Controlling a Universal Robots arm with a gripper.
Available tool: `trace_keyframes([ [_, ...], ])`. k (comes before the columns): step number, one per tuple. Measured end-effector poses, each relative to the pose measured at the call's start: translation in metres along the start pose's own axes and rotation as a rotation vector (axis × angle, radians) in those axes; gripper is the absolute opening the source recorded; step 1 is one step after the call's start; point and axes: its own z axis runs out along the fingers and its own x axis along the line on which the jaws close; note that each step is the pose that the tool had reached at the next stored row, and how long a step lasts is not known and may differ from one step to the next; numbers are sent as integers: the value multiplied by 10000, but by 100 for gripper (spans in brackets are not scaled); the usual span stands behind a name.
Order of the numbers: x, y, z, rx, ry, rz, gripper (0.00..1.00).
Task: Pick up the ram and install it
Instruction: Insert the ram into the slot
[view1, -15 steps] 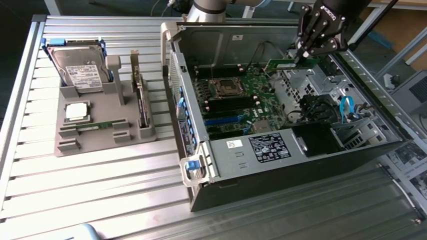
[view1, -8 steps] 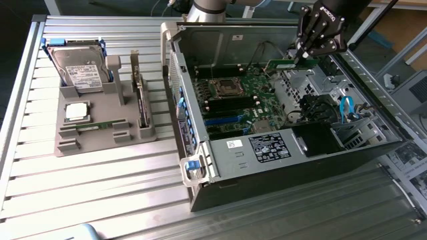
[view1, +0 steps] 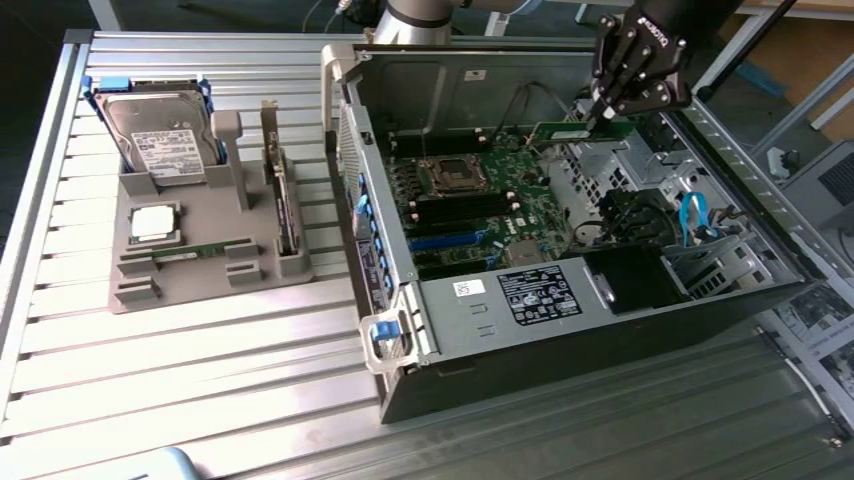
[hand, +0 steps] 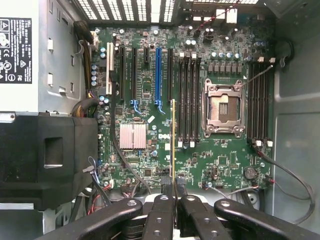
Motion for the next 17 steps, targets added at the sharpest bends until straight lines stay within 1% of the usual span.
trace_keyframes([
  [1, 1, -1, 23, 0, 0, 0, 12],
  [17, 2, -2, 64, 0, 0, 0, 12],
])
